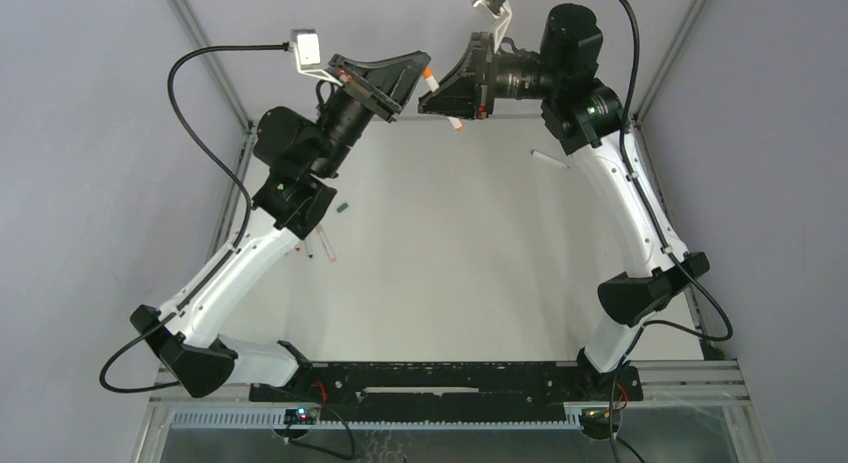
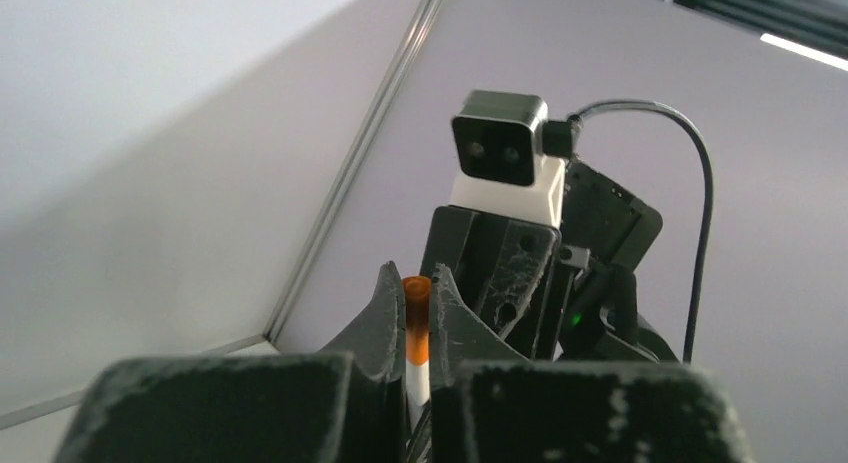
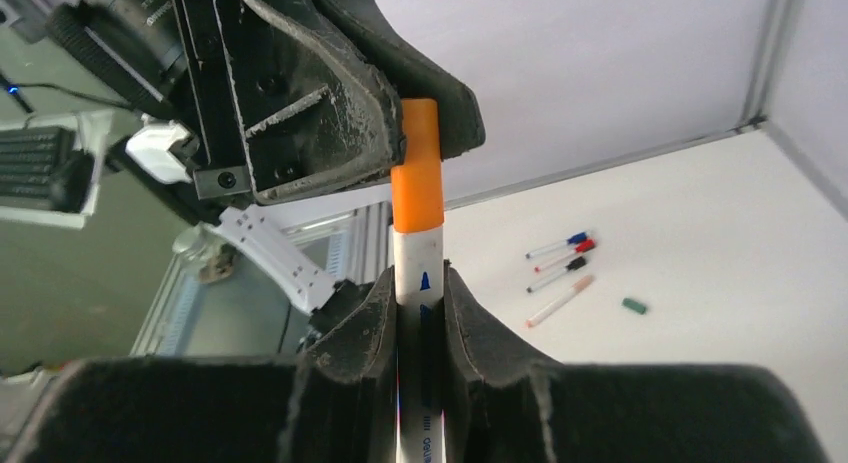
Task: Insert the pens into the pen caps
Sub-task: Press the pen cap onto the pen, then place the pen at the center of the board.
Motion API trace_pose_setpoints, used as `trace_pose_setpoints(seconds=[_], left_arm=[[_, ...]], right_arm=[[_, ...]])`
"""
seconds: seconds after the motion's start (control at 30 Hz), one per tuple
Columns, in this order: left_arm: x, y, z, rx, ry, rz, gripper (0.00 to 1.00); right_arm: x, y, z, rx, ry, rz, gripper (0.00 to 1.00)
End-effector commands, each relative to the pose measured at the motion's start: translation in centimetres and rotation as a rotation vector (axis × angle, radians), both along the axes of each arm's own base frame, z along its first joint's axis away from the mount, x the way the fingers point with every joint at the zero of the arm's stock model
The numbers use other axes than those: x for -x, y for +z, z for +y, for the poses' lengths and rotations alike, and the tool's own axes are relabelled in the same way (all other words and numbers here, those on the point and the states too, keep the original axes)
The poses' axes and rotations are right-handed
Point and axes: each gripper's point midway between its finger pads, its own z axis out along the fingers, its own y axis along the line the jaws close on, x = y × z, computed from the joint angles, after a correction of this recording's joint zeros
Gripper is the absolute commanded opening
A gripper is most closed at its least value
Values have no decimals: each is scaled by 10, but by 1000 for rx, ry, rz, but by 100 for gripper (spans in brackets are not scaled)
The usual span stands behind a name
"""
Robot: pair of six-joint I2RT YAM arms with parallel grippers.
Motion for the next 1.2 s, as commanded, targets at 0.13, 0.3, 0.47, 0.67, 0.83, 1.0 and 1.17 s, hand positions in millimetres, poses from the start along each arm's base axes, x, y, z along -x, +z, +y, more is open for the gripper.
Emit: trace_pose_setpoints(seconds=[0.13,0.3,0.47,0.67,0.83,1.0,1.17], left_arm=[[112,-252,-69,-608,-748,519,0],[103,-241,-61,-545,-720,505,0],[79,-204,-64,-401,-627,480,0],[59,-154,-51,-256,-503,380,0],[60,-164,-44,-266,-487,372,0],[60,-179,-40,-278,-476,383,0],[51,-189,-33,-247,-444,411,0]], right_arm=[[3,90,-22,-302,-6,-216,0],[3,82,-22,-286,-7,-190,0],[9,61,-8,-202,-7,-228,0],[27,12,1,-113,106,-176,0],[35,-5,-3,-93,121,-119,40],[31,-23,-6,-73,98,-51,59],[30,-46,-8,-32,81,4,68]])
